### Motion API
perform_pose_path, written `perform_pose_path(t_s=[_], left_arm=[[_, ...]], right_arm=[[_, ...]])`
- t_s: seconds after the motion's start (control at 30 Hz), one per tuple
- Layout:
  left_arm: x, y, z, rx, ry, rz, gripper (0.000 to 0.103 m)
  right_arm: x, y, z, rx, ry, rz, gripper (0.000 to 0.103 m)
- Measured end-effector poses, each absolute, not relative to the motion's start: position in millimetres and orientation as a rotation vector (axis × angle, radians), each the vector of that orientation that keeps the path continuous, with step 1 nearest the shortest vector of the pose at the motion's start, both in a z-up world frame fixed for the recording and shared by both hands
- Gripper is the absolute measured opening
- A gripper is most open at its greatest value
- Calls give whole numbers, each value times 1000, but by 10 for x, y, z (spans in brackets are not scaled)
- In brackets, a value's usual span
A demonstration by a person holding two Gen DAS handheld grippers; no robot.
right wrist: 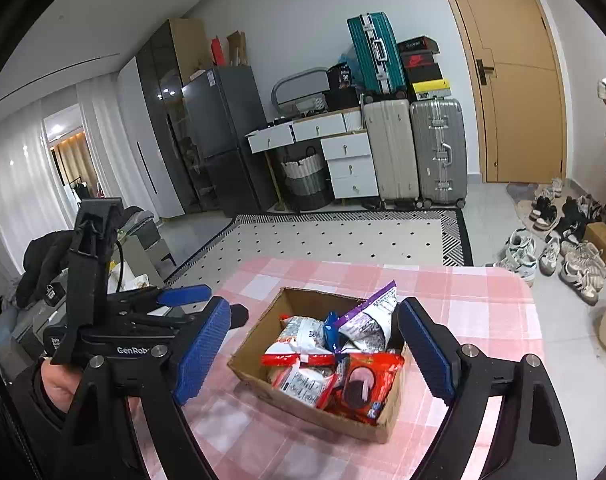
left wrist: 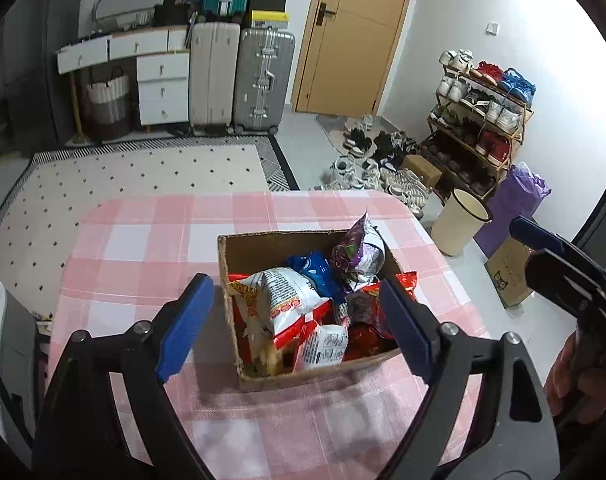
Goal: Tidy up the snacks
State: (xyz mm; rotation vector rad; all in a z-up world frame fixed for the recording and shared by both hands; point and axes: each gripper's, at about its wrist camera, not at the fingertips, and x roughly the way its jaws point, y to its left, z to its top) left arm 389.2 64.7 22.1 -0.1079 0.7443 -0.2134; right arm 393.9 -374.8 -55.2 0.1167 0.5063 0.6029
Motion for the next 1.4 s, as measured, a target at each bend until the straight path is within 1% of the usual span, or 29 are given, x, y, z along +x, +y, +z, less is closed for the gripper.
perform_pose_path(t_s=[0.07,0.13,0.2,0.23,0.4,0.7,0.97,1.17,1.4], left_arm=[[3745,657,301,-96,712,-205,84],[3594,673,374,-79,675,-172,87],[3417,680,451,-60,630,-145,100],[3314,690,486,-59,605,-144,102],[2904,709,599,-33,541,-131,102],[2316,811,616,-54,509,-113,102],[1908,982,315,-50,480,-34,102],[1661,1031,-92,-27,409,23,102],[1623,979,-609,-8,401,9,102]], right_arm=[[3817,-3761,-518,118,492,597,94],[3693,-3778,-495,121,476,596,95],[3564,-3801,-478,116,459,594,96],[3489,-3805,-473,113,451,588,97],[3207,-3845,-517,105,447,562,98],[2716,-3990,-579,119,427,538,100],[2358,-4107,-897,115,436,506,100],[2149,-4228,-1298,153,420,499,101],[2091,-4234,-1831,121,438,452,101]])
